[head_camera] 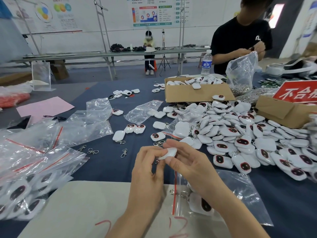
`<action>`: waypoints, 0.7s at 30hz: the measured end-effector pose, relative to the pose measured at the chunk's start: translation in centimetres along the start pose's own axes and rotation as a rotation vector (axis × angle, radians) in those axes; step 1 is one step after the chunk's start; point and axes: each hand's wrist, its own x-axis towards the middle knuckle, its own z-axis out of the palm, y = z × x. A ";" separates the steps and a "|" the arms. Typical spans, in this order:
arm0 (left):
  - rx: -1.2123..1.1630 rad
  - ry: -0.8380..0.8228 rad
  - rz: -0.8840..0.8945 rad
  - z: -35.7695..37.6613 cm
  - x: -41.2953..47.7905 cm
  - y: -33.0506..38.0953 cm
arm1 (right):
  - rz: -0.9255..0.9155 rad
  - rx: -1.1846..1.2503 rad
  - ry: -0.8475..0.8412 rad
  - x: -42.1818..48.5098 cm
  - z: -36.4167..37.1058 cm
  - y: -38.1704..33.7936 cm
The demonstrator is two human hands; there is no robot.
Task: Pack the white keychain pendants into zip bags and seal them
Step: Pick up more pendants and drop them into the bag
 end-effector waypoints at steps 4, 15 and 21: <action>-0.300 -0.122 -0.186 0.0 -0.1 0.2 | -0.012 0.071 -0.021 -0.2 -0.7 -0.5; -0.369 -0.169 -0.221 0.0 0.1 0.6 | -0.028 0.077 0.094 -0.3 -0.7 -1.0; -0.329 -0.076 -0.171 0.1 -0.4 0.3 | -0.071 0.047 0.120 -0.5 0.1 -1.2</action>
